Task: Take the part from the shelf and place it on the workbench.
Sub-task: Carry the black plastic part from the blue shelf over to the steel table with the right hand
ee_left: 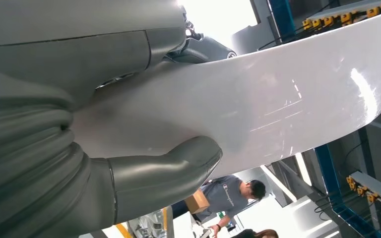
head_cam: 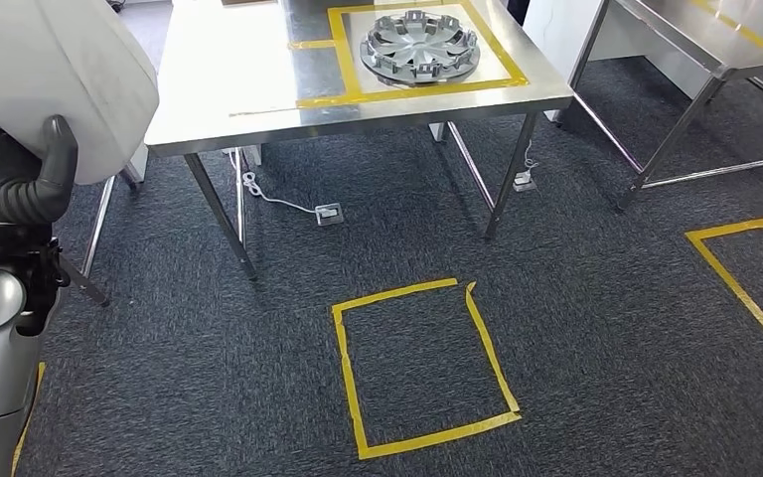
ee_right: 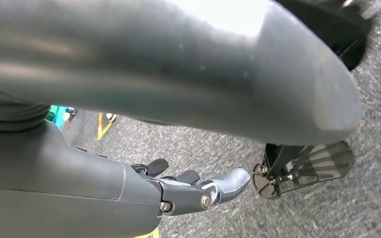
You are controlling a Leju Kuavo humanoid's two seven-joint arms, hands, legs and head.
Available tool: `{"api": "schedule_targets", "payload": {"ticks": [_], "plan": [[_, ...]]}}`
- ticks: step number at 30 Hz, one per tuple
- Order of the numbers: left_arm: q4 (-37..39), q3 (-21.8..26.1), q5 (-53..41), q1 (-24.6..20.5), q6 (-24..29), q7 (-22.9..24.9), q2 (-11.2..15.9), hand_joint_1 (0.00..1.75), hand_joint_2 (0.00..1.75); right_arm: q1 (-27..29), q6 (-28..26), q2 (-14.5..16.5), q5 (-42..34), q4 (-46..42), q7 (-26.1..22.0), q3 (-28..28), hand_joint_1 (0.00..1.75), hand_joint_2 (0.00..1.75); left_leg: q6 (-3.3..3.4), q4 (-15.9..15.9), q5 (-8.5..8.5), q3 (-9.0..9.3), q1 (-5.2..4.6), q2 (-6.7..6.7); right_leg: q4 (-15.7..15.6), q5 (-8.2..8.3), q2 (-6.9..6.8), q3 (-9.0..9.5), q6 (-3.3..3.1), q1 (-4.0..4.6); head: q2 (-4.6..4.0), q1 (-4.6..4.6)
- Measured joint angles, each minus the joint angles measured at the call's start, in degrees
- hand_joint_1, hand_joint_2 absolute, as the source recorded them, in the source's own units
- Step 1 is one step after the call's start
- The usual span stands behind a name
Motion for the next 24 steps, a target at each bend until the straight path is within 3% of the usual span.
{"api": "schedule_targets", "payload": {"ticks": [1, 2, 4, 6, 9, 11, 12, 14, 15, 16, 17, 19, 20, 21, 24], "plan": [[-0.01, 0.0, 0.06, 0.25, 0.02, -0.01, 0.01, 1.75, 1.75, 0.06, 0.04, 0.0, 0.0, 0.0, 0.0, 0.0, 0.0, 0.0, -0.08, 0.07, -0.38, 0.37, 0.0, -0.06, 0.17, 1.24, 0.0, -0.98, -0.03, -0.02, -0.01, 0.02], [-0.06, 0.01, 0.12, 0.53, 0.06, -0.01, 0.02, 1.75, 1.75, 0.1, 0.07, 0.0, -0.01, 0.0, 0.0, 0.0, 0.0, 0.0, -0.2, 0.14, -0.8, 0.87, 0.02, -0.11, -2.09, 3.61, 0.0, -0.64, -0.13, -0.04, -0.01, 0.04], [-0.31, 0.1, 0.2, 1.13, 0.21, -0.06, 0.03, 1.75, 1.75, 0.18, 0.09, -0.02, -0.01, 0.01, -0.01, 0.0, 0.0, 0.0, -0.62, 0.29, -1.83, 1.78, -0.07, -0.19, -10.47, 8.99, 0.02, 2.41, -0.52, 0.02, -0.01, 0.13], [-0.64, 0.21, 0.22, 1.59, 0.41, -0.14, 0.04, 1.75, 1.75, 0.13, 0.11, -0.03, -0.01, 0.03, -0.01, 0.0, 0.0, 0.0, -1.21, 0.32, -2.67, 2.14, -0.27, -0.27, -15.81, 10.76, 0.06, 4.63, -1.08, 0.15, 0.0, 0.22], [-1.22, 0.39, 0.16, 1.99, 0.69, -0.19, 0.08, 1.75, 1.75, -0.01, 0.14, -0.01, -0.01, 0.04, -0.01, 0.0, 0.0, 0.0, -2.25, -0.11, -3.3, 2.78, -0.24, -0.29, -16.72, 9.95, 0.09, 5.3, -2.09, 0.19, 0.0, 0.27], [-1.54, 0.51, 0.1, 2.13, 0.79, -0.24, 0.17, 1.75, 1.75, 0.0, 0.14, 0.01, -0.01, 0.04, -0.01, 0.0, 0.0, 0.0, -2.92, 2.24, -4.7, 2.24, -0.12, -0.16, -17.12, 9.64, 0.07, 6.18, -2.84, 0.0, 0.0, 0.16], [-1.59, 0.54, 0.07, 2.23, 0.81, -0.26, 0.21, 1.75, 1.75, 0.0, 0.13, 0.01, -0.01, 0.04, -0.01, 0.0, 0.0, 0.0, -3.16, 5.17, -5.98, 0.85, -0.06, -0.09, -17.23, 9.42, 0.06, 6.58, -3.12, -0.05, 0.0, 0.1], [-1.39, 0.55, 0.06, 2.45, 0.85, -0.26, 0.25, 1.75, 1.75, -0.07, 0.09, 0.02, -0.01, 0.04, -0.01, 0.0, 0.0, 0.0, -3.47, 13.36, -8.71, -4.14, 0.0, -0.03, -17.22, 8.8, 0.1, 7.2, -3.44, -0.01, -0.01, 0.04], [-1.21, 0.54, 0.06, 2.55, 0.86, -0.23, 0.25, 1.75, 1.75, -0.09, 0.05, 0.02, -0.01, 0.04, -0.01, 0.0, 0.0, 0.0, -3.55, 16.06, -8.94, -6.23, 0.02, -0.02, -17.22, 8.43, 0.13, 7.58, -3.45, 0.01, -0.01, 0.03], [-1.0, 0.54, 0.06, 2.55, 0.86, -0.22, 0.26, 1.75, 1.75, -0.1, 0.01, 0.02, -0.01, 0.04, -0.02, 0.0, 0.0, 0.0, -3.57, 16.81, -7.98, -7.42, 0.04, -0.02, -17.21, 8.04, 0.16, 8.07, -3.42, 0.02, -0.01, 0.03], [-0.8, 0.54, 0.07, 2.43, 0.86, -0.22, 0.29, 1.75, 1.75, -0.1, 0.0, 0.02, -0.01, 0.04, -0.06, 0.0, 0.0, 0.0, -3.54, 14.98, -5.71, -7.31, 0.07, 0.01, -17.2, 7.6, 0.19, 8.69, -3.34, 0.01, -0.01, 0.03], [-0.39, 0.58, 0.25, 2.08, 0.86, -0.22, 0.6, 1.75, 1.75, -0.1, 0.17, 0.02, 0.05, 0.05, -0.35, 0.01, 0.0, 0.0, -3.32, 7.17, -0.17, -4.82, 0.06, 0.16, -17.16, 6.61, 0.22, 9.92, -3.03, 0.08, 0.01, 0.05], [-0.2, 0.66, 0.45, 1.95, 0.85, -0.26, 0.87, 1.75, 1.75, -0.12, 0.38, 0.02, 0.14, 0.05, -0.64, 0.02, 0.0, 0.0, -3.06, 3.73, 1.42, -3.48, -0.01, 0.22, -17.09, 6.14, 0.3, 10.25, -2.78, 0.17, 0.01, 0.04], [-0.04, 0.79, 0.74, 1.97, 0.85, -0.32, 1.2, 1.75, 1.75, -0.17, 0.65, -0.01, 0.27, 0.05, -0.88, 0.04, 0.0, 0.0, -2.74, 1.6, 2.03, -2.62, -0.13, 0.27, -17.06, 5.77, 0.36, 10.41, -2.51, 0.24, 0.01, 0.07], [0.14, 1.43, 1.57, 2.6, 0.84, -0.88, 1.98, 1.75, 1.75, -0.32, 1.25, -0.22, 0.57, 0.04, -1.13, 0.11, 0.0, 0.0, -1.58, 0.64, 1.27, -1.9, -0.21, 0.16, -17.21, 5.04, 0.36, 10.71, -1.58, 0.25, 0.01, 0.18]]}}
